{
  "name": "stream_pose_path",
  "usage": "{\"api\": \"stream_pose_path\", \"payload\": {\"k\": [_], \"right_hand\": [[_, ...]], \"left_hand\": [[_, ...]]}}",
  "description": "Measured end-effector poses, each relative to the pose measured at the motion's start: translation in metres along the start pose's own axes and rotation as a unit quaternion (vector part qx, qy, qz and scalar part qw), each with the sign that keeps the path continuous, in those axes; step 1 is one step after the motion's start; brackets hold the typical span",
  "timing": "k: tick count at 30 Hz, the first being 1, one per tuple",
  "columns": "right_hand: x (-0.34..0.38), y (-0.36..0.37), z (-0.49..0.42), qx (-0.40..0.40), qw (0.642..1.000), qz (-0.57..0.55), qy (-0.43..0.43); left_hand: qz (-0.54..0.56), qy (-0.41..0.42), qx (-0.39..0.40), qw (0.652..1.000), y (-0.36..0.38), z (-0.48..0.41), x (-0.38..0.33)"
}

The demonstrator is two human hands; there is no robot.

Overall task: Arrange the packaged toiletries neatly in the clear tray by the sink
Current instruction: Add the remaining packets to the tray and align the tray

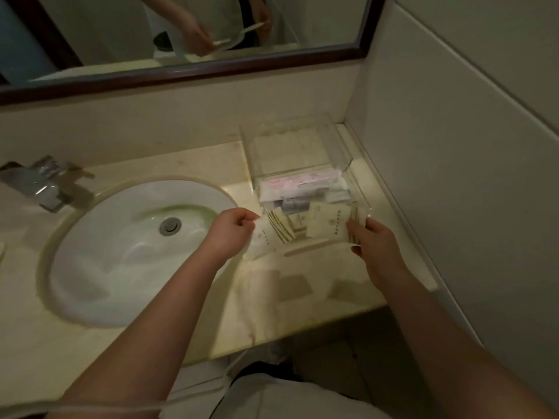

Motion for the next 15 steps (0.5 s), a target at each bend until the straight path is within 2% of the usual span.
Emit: {"api": "stream_pose_path", "payload": {"k": [9, 15], "right_hand": [[0.018, -0.027, -0.056, -0.046, 0.999, 0.010, 0.027], [0.018, -0.031, -0.087, -0.051, 0.997, 0.032, 0.043]], "left_hand": [[-0.141, 0.058, 0.019, 0.988, 0.051, -0.066, -0.029], [-0.184, 0.057, -0.040, 0.980, 0.067, -0.077, -0.019]]}}
Point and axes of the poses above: each hand's wrist, its own z-axis away from the middle knuckle, its own y-axis out of the palm, x = y × z, the point moved 3 cm from there along -z, towards the middle knuckle, and after that the axes turned 3 degrees about x, right-handed, at the moved point
